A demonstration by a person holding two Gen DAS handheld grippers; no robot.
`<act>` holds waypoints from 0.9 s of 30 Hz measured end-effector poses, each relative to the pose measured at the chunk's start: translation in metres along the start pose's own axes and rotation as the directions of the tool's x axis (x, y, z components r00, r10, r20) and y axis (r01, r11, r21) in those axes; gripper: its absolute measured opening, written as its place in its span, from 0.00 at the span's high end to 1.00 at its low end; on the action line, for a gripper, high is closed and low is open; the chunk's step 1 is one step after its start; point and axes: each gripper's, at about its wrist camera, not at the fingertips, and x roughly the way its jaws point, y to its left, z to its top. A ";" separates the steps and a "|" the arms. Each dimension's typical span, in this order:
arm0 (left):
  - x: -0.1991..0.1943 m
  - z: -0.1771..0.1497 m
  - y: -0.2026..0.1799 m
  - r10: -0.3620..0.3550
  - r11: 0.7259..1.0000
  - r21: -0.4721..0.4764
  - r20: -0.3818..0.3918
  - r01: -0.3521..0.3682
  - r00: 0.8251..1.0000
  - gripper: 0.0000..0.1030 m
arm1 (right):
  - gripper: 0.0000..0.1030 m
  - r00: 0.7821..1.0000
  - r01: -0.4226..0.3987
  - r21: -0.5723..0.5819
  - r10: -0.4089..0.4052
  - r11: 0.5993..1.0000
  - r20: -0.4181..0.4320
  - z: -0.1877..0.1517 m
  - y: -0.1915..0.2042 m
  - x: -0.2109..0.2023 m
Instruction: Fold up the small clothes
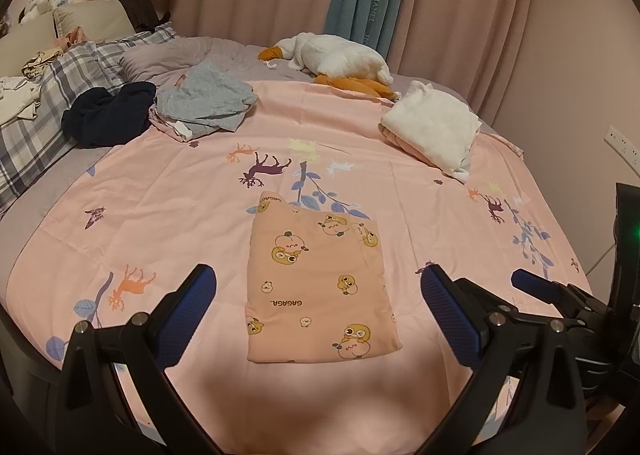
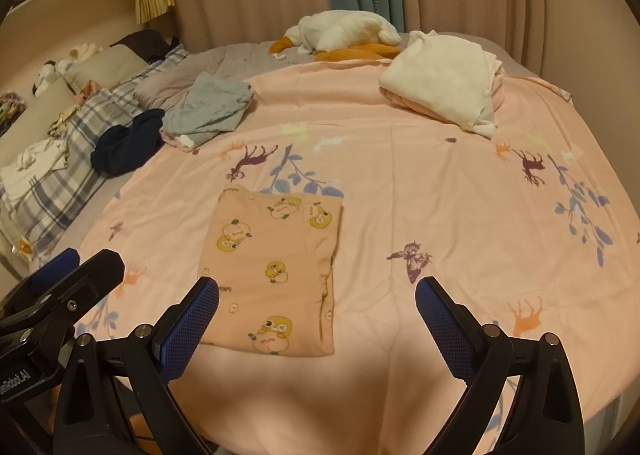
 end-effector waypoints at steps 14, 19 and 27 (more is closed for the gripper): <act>0.001 -0.001 0.000 0.003 1.000 0.009 0.001 -0.003 1.000 0.00 | 0.05 1.000 0.015 -0.004 -0.015 1.000 -0.004 -0.001 0.000 0.002; 0.001 -0.002 0.000 0.003 1.000 0.013 -0.004 -0.003 1.000 0.00 | 0.05 1.000 0.021 -0.003 -0.022 1.000 -0.006 -0.001 0.000 0.002; 0.002 -0.003 0.001 0.004 1.000 0.020 -0.007 -0.004 1.000 0.00 | 0.05 1.000 0.030 -0.006 -0.030 1.000 -0.007 0.000 0.001 0.002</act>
